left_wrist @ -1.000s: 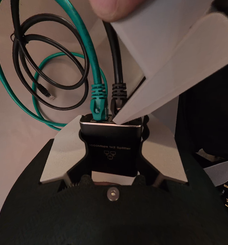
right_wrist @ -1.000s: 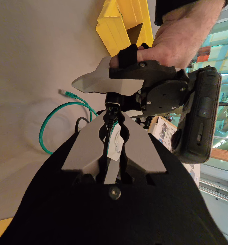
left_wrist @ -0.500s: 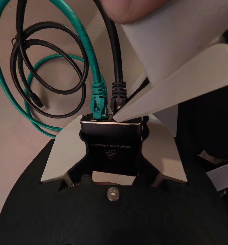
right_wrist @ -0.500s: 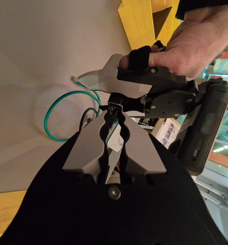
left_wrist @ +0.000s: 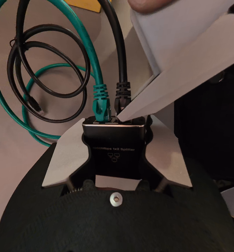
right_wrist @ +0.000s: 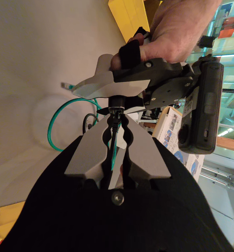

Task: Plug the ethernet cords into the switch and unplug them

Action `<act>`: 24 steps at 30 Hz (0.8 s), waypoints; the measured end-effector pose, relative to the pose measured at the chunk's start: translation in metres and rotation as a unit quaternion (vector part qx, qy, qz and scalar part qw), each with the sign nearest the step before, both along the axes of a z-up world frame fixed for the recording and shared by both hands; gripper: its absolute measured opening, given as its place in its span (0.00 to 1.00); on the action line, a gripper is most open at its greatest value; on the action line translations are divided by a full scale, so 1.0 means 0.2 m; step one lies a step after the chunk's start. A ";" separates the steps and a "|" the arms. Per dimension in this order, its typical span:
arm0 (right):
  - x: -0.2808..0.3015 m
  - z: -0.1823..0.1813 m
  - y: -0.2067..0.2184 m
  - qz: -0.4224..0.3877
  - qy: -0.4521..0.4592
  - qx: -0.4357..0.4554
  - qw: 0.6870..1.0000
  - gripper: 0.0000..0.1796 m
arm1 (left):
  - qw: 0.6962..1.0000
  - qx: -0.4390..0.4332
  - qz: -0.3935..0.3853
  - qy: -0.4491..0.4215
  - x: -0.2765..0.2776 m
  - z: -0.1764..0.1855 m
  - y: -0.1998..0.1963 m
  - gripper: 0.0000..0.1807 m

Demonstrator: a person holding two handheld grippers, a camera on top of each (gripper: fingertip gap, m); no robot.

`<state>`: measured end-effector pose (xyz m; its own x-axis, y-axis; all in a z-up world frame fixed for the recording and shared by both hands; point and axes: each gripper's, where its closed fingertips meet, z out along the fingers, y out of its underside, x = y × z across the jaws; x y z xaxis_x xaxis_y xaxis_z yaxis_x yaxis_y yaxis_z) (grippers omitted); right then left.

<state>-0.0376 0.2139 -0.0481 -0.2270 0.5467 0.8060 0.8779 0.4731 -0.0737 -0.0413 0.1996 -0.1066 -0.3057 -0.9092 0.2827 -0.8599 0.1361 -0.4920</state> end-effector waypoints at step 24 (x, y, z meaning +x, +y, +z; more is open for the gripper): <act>0.09 -0.20 -0.17 -0.027 0.051 -0.101 0.993 0.19 | 0.992 0.117 0.031 -0.023 -0.13 0.02 0.15 0.44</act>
<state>-0.0187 0.1798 -0.0877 -0.1154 0.7088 0.6959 0.8852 0.3913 -0.2517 -0.0665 0.2304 -0.1034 -0.2551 -0.9657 0.0481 -0.8476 0.1994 -0.4918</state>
